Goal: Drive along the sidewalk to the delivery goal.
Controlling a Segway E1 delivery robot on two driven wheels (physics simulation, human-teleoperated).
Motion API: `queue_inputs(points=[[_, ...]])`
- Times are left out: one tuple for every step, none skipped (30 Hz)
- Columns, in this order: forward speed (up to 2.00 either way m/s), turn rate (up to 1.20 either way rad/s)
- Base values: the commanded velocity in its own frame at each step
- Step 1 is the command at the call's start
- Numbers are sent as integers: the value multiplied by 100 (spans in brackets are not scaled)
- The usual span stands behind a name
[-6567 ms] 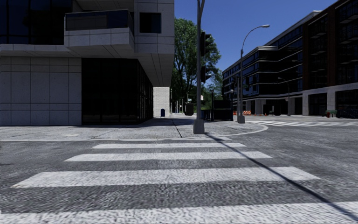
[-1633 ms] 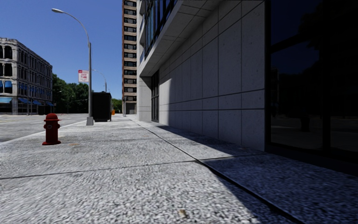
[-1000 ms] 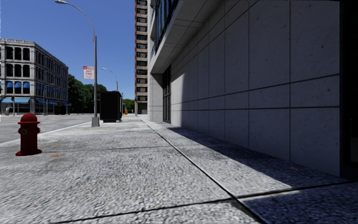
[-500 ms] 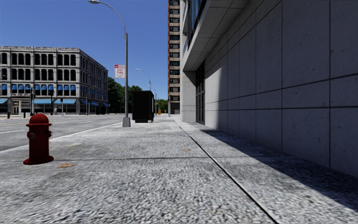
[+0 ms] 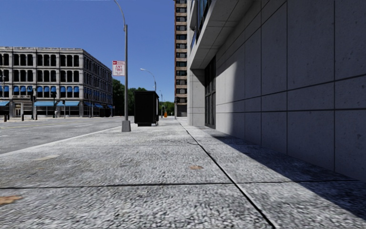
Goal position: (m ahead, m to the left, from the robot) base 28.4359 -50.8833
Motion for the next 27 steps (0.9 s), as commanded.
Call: queue_inputs(points=[[200,27],[200,5],[200,0],[200,0],[200,0],[200,0],[200,0],[200,0],[200,0],[200,0],[200,0],[200,0],[200,0],[200,0],[200,0],[200,0],[200,46],[200,70],[200,88],[200,92],[200,92],[200,81],[200,30],[200,19],[200,12],[200,1],[200,0]])
